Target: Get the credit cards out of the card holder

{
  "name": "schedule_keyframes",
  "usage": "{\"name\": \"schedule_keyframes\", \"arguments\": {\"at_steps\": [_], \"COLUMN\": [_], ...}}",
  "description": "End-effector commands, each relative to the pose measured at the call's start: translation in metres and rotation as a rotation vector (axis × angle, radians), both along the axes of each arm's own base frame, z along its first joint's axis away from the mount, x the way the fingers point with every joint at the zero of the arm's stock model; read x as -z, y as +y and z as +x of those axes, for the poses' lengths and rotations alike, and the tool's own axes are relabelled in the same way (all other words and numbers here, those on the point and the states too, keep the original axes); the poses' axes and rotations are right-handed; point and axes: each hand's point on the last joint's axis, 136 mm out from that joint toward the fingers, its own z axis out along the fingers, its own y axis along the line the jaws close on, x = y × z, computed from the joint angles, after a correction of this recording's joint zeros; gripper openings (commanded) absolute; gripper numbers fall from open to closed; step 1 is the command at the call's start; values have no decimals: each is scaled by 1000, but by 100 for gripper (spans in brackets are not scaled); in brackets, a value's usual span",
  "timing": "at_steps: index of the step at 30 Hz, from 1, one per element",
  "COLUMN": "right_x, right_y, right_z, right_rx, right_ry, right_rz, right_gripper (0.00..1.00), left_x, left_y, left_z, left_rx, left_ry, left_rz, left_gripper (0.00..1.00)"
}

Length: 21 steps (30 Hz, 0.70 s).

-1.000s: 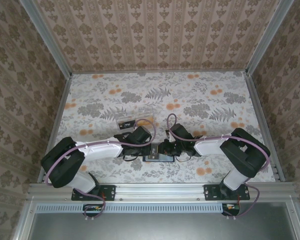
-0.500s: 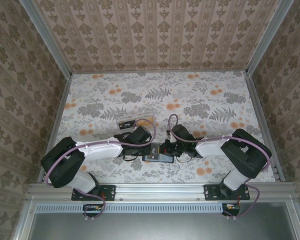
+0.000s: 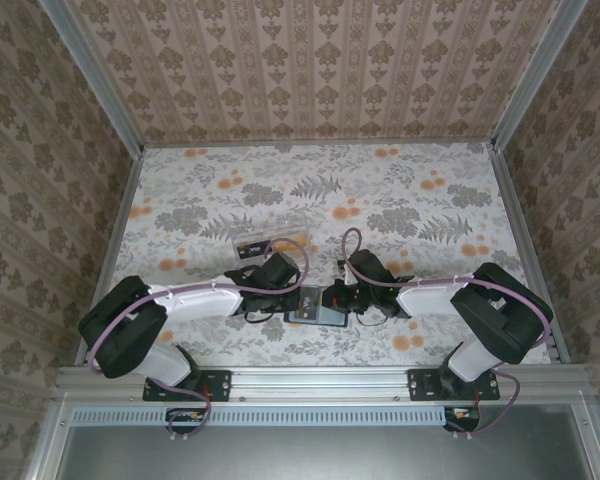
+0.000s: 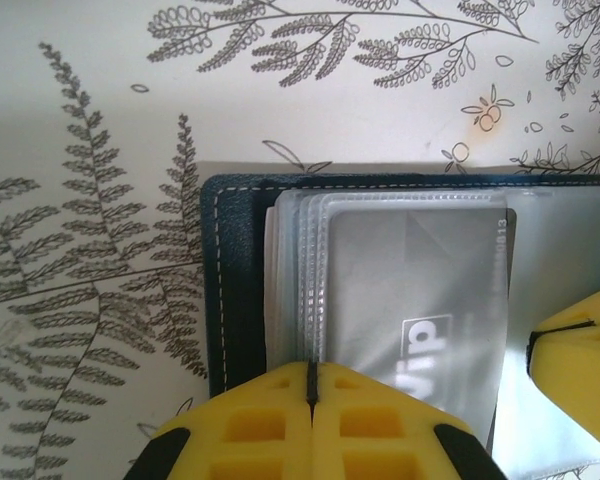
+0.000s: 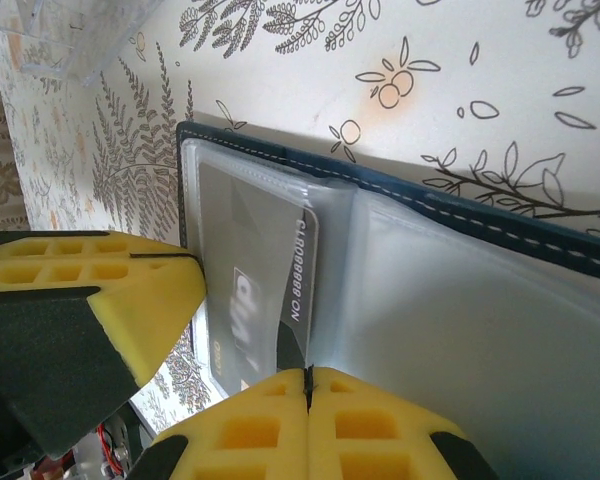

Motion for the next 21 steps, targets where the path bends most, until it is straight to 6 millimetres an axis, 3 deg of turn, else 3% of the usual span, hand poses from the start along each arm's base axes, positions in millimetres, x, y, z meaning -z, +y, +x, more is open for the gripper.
{"name": "schedule_keyframes", "arguments": {"at_steps": [1,4,11,21], "right_x": [-4,-3,1,8], "right_y": [6,11,18,23], "right_z": [-1,-1,-2,-2], "right_rx": [-27,-39,-49,-57], "right_ry": [-5,-7,3,21], "right_rz": [8,-6,-3,-13], "right_gripper": [10,16,21,22], "left_x": [20,16,31,36], "left_y": [35,34,34,33], "left_z": [-21,-20,-24,-25], "left_rx": [-13,-11,-12,-13], "left_ry": [83,78,112,124], "left_rz": [122,115,125,125], "left_gripper": [0,0,0,0]}}
